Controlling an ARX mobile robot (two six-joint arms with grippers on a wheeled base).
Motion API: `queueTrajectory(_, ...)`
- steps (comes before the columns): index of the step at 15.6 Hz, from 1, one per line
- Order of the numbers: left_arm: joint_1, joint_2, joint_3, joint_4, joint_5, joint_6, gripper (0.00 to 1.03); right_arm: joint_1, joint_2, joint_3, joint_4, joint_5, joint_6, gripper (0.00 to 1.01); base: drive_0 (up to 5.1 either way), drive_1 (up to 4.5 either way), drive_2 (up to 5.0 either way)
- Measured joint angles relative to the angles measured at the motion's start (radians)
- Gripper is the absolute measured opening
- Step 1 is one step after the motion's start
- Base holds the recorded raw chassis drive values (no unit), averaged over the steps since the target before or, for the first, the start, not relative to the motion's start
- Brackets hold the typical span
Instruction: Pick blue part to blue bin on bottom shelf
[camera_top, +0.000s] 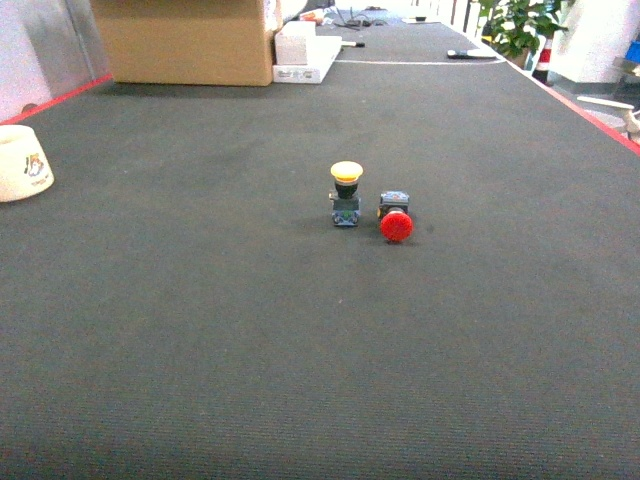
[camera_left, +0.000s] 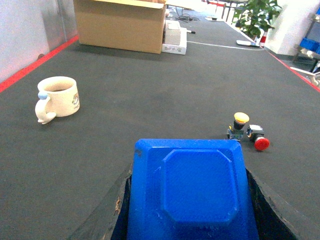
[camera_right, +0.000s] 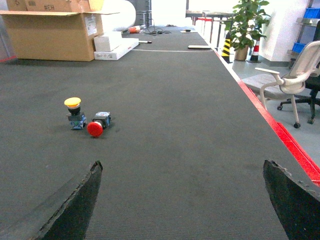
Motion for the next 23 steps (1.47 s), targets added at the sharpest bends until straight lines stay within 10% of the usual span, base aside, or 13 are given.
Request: queueTrajectory(23,0.001,-0.002,0.0,0.0,-0.003,0.0,0.45,0.0,0.0,0.0,0.0,0.0,0.0,0.98,-0.3,-0.27,-0.3)
